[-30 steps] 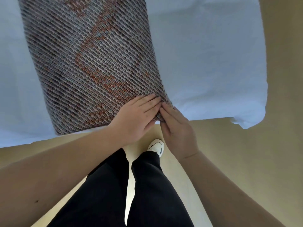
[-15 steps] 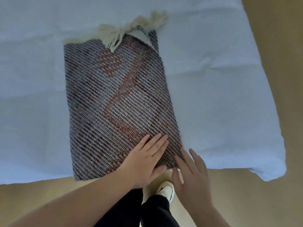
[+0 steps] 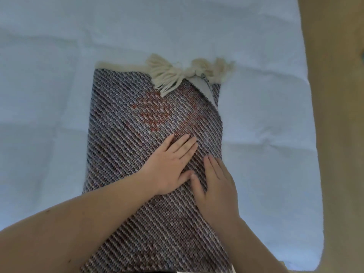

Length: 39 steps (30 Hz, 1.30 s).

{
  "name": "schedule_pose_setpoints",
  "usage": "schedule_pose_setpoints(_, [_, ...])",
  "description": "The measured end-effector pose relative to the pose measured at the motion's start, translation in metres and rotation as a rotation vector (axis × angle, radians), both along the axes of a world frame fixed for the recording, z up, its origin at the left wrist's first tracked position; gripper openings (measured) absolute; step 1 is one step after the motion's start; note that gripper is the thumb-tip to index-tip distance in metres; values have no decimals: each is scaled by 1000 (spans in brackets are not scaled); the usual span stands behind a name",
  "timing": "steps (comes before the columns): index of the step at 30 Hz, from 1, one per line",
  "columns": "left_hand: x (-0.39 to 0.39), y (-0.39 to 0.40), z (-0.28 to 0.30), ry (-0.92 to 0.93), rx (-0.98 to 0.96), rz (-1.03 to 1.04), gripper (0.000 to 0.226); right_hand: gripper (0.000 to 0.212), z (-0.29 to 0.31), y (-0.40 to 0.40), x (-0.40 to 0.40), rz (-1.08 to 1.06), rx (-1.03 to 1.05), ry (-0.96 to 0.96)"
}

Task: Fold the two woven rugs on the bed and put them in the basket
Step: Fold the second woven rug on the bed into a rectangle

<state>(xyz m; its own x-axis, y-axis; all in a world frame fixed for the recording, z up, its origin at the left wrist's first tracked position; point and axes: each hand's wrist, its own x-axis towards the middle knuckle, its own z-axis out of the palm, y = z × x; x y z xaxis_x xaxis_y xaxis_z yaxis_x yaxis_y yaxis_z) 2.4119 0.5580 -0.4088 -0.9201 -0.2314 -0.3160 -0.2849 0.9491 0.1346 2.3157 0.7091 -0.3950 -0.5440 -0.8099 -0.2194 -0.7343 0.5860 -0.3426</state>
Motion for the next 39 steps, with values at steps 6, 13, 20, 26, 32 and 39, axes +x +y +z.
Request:
schedule_pose_setpoints(6, [-51,-57,-3,15,4,44,73,62,0,-70,-50,-63,-4,-56])
schedule_pose_setpoints(13, [-115,-108,-15,130,-55,101,70,56,-17,-141,-105,-115,-145,-64])
schedule_pose_setpoints(20, [-168,-131,-14,436,-37,-95,45,46,-29,-157,-139,-271,-283,-144])
schedule_pose_setpoints(26, [-197,-126,-15,405,-5,-187,39,54,-28,-147,-147,-381,-282,-304])
schedule_pose_setpoints(32, [-143,-114,-22,320,-39,87,54,54,-30,-156,-148,-255,-277,-293])
schedule_pose_setpoints(39, [-133,-126,-30,222,5,112,66,53,-32,-167,-148,-349,-287,-368])
